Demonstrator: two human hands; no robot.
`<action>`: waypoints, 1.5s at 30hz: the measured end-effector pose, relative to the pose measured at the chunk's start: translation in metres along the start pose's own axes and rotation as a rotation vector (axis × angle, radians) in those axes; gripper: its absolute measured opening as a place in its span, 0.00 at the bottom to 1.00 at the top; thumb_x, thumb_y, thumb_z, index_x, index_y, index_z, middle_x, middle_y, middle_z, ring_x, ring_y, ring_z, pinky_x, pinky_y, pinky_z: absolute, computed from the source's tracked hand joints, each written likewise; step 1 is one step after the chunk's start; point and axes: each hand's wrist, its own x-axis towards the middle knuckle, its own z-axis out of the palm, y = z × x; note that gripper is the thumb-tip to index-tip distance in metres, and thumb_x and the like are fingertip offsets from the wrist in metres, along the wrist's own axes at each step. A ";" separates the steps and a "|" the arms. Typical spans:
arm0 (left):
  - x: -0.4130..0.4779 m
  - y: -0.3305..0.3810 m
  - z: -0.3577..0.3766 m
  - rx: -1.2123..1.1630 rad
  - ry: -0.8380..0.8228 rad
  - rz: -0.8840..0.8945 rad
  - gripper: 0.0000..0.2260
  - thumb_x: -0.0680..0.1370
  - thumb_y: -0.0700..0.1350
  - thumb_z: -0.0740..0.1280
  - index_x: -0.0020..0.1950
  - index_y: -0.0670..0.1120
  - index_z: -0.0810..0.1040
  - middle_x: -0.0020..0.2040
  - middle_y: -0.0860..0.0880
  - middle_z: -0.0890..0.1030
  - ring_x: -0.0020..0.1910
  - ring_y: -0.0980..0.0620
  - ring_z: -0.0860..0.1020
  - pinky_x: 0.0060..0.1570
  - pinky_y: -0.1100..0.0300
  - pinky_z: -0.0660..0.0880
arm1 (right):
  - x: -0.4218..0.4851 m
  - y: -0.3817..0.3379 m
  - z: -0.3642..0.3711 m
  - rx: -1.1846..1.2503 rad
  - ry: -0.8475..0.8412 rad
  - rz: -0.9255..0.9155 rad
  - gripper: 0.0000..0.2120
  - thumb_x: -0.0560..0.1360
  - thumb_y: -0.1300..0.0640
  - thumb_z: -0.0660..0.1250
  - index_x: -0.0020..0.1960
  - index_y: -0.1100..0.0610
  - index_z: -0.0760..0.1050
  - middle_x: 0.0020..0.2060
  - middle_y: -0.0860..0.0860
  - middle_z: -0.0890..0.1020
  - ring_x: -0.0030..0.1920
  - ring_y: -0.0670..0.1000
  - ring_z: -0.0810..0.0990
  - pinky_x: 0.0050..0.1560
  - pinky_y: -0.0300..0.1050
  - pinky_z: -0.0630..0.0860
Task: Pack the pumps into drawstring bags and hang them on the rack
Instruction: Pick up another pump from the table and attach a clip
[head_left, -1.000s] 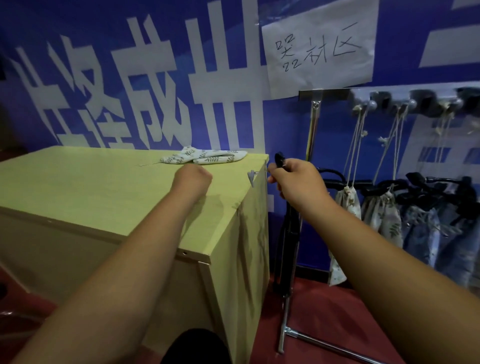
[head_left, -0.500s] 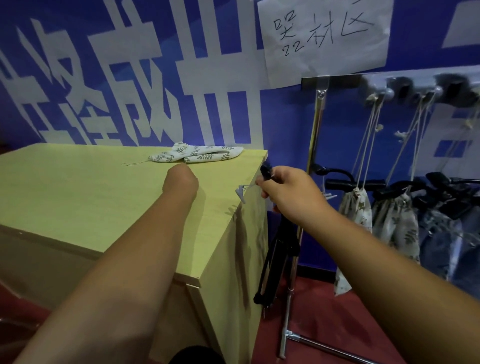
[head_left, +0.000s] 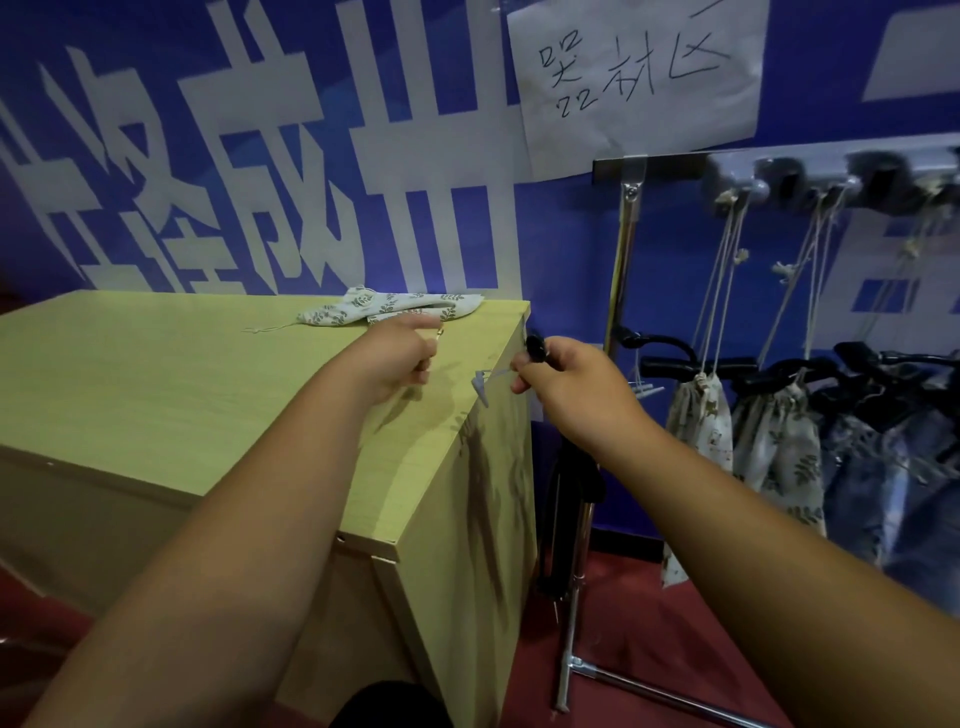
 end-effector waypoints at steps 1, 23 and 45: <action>-0.008 0.001 0.003 -0.114 -0.054 0.060 0.20 0.84 0.33 0.61 0.69 0.50 0.82 0.42 0.45 0.73 0.38 0.50 0.72 0.43 0.53 0.78 | -0.002 -0.002 -0.002 0.025 0.009 0.005 0.10 0.86 0.49 0.66 0.53 0.50 0.83 0.38 0.41 0.87 0.33 0.49 0.73 0.37 0.48 0.71; -0.106 0.022 0.056 -0.307 -0.111 0.404 0.12 0.84 0.35 0.67 0.62 0.47 0.85 0.45 0.44 0.81 0.52 0.43 0.84 0.60 0.47 0.84 | -0.057 -0.030 -0.031 0.154 0.142 0.044 0.11 0.87 0.49 0.67 0.53 0.52 0.85 0.43 0.59 0.87 0.38 0.51 0.77 0.43 0.54 0.75; -0.124 0.023 0.044 -0.555 -0.316 0.163 0.11 0.85 0.40 0.67 0.63 0.45 0.87 0.56 0.38 0.78 0.54 0.44 0.79 0.59 0.53 0.82 | -0.062 -0.019 -0.029 0.344 0.133 0.118 0.09 0.85 0.52 0.69 0.51 0.54 0.86 0.53 0.65 0.86 0.39 0.52 0.75 0.44 0.54 0.73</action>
